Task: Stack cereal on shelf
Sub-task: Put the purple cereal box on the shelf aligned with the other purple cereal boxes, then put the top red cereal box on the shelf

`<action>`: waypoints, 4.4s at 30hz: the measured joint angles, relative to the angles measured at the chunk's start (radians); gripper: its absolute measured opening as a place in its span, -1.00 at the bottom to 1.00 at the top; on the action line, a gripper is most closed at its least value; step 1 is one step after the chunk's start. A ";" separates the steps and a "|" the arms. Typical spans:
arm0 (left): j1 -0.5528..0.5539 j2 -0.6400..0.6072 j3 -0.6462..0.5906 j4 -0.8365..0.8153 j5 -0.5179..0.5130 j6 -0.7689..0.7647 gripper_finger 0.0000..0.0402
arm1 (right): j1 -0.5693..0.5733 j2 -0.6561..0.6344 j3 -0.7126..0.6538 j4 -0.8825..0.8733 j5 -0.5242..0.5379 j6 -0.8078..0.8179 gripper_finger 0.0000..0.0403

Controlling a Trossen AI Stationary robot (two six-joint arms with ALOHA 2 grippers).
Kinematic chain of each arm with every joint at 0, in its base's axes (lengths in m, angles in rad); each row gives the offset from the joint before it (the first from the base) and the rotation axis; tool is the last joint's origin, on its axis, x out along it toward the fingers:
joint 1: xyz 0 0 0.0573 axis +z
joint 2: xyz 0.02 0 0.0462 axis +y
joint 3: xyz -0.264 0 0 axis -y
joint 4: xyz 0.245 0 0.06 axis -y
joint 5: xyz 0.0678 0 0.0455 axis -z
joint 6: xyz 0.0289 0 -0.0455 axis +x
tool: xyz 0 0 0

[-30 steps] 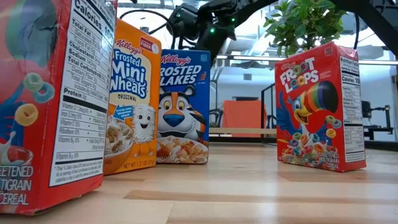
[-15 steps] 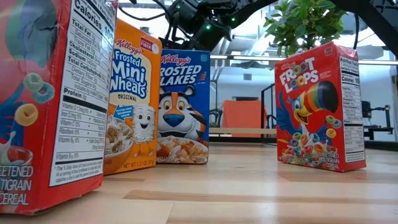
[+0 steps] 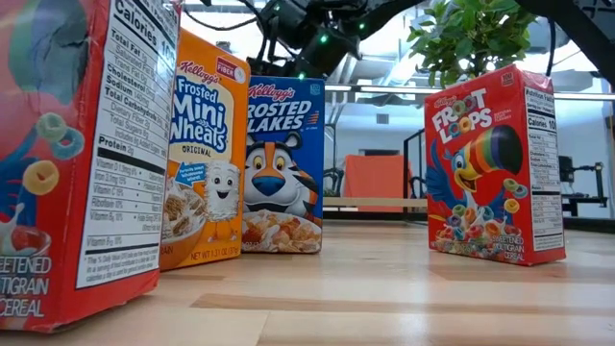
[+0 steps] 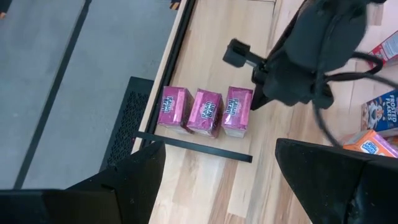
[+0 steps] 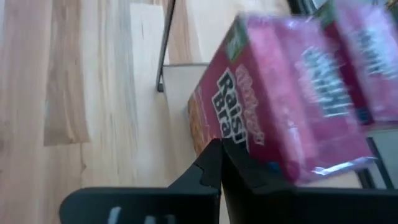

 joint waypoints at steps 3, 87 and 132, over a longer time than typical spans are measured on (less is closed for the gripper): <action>0.000 0.000 0.000 0.000 0.000 0.000 0.48 | 0.020 -0.028 0.002 -0.052 0.004 0.004 -0.91; 0.000 0.000 0.000 0.014 0.069 -0.024 0.48 | 0.576 -0.147 0.000 -0.905 -0.189 1.320 0.74; 0.000 0.000 0.000 0.015 0.069 -0.022 0.48 | 0.579 -0.259 -0.097 -0.839 -0.035 1.366 0.74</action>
